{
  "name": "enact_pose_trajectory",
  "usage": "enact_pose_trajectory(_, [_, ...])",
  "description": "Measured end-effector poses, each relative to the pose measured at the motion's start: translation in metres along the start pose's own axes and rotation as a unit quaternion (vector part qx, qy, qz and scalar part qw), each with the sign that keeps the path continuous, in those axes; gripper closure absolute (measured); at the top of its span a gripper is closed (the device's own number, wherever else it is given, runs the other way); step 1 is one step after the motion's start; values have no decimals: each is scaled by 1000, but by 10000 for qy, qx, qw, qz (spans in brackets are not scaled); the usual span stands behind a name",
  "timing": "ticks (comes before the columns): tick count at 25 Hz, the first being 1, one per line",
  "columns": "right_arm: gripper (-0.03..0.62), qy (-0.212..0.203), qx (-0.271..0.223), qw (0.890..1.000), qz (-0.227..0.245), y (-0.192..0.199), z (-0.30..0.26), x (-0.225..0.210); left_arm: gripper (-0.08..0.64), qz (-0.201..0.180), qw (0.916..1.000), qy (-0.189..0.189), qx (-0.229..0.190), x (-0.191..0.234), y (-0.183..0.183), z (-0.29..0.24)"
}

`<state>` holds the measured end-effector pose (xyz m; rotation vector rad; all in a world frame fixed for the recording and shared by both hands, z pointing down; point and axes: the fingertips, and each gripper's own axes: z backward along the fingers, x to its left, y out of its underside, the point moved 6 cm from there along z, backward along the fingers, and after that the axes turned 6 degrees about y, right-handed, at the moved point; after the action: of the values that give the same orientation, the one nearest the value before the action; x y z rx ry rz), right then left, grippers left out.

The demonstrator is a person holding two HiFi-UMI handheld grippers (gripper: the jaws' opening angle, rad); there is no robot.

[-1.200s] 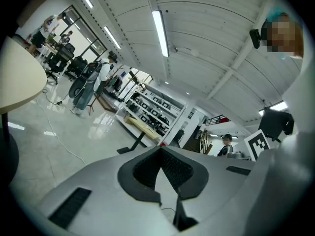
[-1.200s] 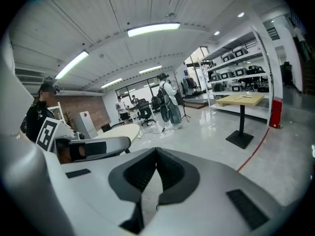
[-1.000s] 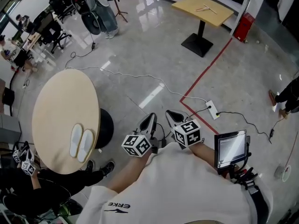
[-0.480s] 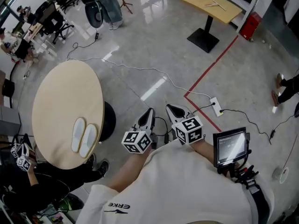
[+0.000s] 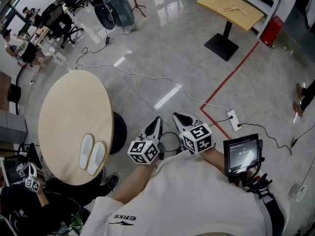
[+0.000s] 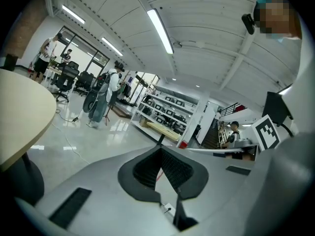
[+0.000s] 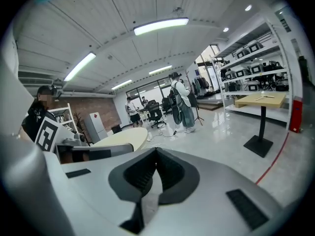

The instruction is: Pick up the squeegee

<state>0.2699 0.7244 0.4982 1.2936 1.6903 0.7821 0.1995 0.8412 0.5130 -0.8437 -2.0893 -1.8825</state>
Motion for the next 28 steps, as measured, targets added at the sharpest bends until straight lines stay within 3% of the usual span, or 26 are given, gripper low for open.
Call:
enact_pose_trajectory(13, [588,-156,35,9999,-40,-82,-91,-117,557,-47,10000,-8,-63,44,-65,-155])
enact_pose_trajectory(24, [588,-169,47,9998,-120,-133,-144,-224,557,-38,9999,67,-76,60,-95,-281])
enact_pose_trajectory(28, [588,-89,35,9997,-212,-138,-144,-239,557,-57,9999,153,-3,55,-100,-299])
